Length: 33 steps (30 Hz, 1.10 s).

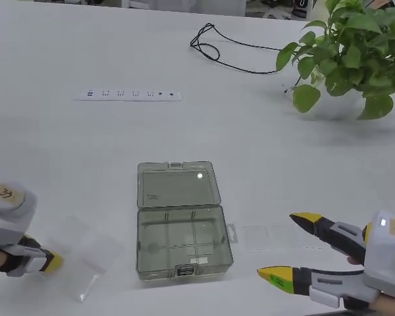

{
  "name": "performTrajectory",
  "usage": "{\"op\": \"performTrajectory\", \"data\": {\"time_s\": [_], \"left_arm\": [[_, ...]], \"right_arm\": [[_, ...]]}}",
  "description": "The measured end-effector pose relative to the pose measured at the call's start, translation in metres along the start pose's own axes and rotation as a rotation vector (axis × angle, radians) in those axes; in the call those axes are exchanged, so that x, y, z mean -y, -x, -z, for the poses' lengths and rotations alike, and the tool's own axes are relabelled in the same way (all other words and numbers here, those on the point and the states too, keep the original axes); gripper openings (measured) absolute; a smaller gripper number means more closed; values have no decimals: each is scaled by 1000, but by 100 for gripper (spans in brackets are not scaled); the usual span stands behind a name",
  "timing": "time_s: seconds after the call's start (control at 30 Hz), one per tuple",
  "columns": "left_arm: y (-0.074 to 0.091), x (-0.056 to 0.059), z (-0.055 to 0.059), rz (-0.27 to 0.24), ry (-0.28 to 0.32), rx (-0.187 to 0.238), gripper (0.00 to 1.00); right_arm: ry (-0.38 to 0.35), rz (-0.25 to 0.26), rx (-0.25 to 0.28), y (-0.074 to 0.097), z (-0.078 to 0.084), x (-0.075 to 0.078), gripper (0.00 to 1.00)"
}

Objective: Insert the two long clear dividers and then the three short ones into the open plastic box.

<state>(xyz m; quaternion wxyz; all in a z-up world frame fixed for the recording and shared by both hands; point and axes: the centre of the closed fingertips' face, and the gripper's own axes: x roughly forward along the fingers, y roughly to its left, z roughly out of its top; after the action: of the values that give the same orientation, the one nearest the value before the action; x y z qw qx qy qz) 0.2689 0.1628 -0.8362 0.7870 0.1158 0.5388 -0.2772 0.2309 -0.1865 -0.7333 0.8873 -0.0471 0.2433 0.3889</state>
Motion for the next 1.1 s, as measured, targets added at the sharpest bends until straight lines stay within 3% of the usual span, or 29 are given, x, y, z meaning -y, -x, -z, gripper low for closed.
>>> {"op": "performTrajectory", "data": {"time_s": [0.13, 0.37, 0.6, 0.87, 1.1], "left_arm": [[5, 3, -6, 13, 34, 43, 30], [22, 11, -27, 50, 93, 153, 30], [39, 29, -55, 107, 145, 279, 30], [55, 51, -86, 171, 165, 401, 30], [66, 75, -109, 246, 193, 501, 30]], "right_arm": [[1, 1, 0, 0, -1, 0, 77], [9, -3, 15, -1, -12, -3, 76], [14, -11, 39, -1, -27, -6, 76], [25, -19, 68, -1, -51, -10, 73], [18, -26, 100, -3, -71, -13, 71]]}}
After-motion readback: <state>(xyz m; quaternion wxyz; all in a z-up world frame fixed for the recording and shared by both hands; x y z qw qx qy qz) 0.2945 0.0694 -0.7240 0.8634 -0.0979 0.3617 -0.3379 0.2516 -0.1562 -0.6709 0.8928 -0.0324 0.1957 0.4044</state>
